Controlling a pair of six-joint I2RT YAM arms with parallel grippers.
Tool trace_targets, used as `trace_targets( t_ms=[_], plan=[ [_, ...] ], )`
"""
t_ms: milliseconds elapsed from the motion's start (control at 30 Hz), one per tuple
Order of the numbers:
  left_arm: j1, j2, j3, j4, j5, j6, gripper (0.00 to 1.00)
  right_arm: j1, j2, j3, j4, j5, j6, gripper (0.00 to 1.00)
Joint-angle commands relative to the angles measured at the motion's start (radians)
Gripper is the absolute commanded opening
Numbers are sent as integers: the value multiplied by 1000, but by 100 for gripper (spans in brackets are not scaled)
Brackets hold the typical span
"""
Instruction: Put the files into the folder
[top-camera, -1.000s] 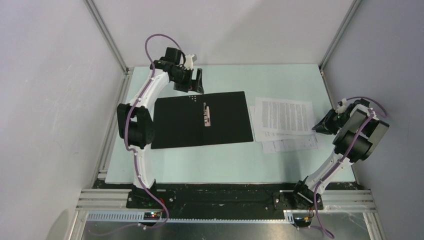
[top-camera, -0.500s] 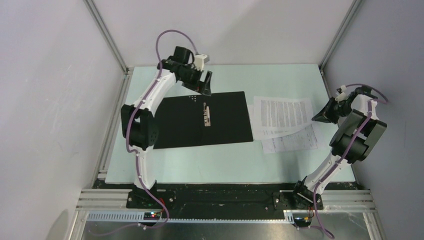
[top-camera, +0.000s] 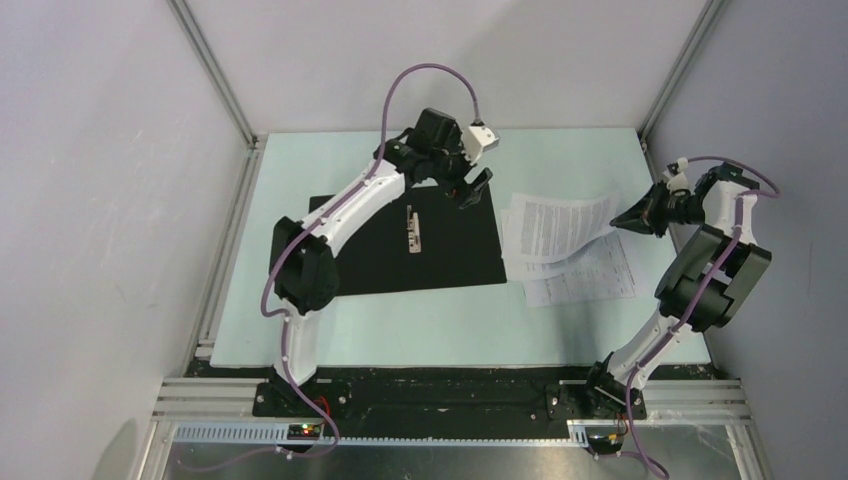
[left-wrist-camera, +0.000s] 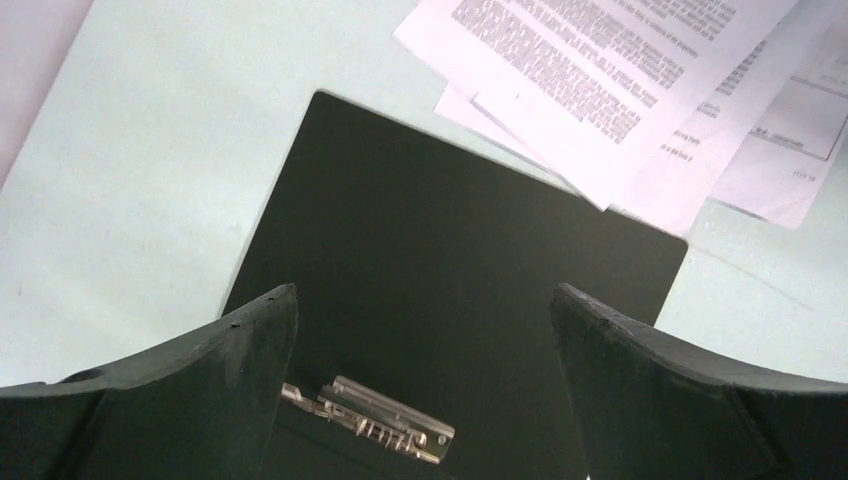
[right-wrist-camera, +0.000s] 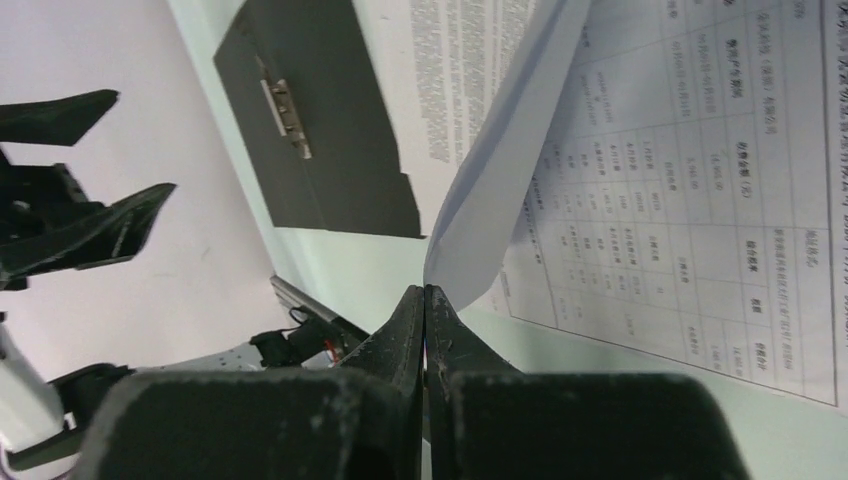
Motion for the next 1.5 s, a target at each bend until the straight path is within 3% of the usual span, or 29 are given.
trace_targets(
  t_ms=[0,67,133,300,467,767,1067,1467],
  plan=[
    [-75,-19,-8,76,20,19,100,-14,-23,53,-17,-158,78,0],
    [-121,-30,-67,119,-28,73,100,-19,-43,17,33,-222,178,0],
    [-158,-64,-156,261,-72,92,100,-22,-54,-22,76,-256,251,0],
    [-239,-65,-290,512,-169,111,100,-27,-38,-70,129,-273,333,0],
    [-304,-1,-290,730,-221,64,97,-31,-21,-73,136,-280,352,0],
    [-381,84,-290,839,-151,-3,94,-45,-26,-98,124,-287,363,0],
    [-420,157,-259,952,-173,-33,84,-67,-32,-109,96,-304,354,0],
    [-430,206,-183,960,-261,-74,60,-73,-88,-199,69,-355,383,0]
  ],
)
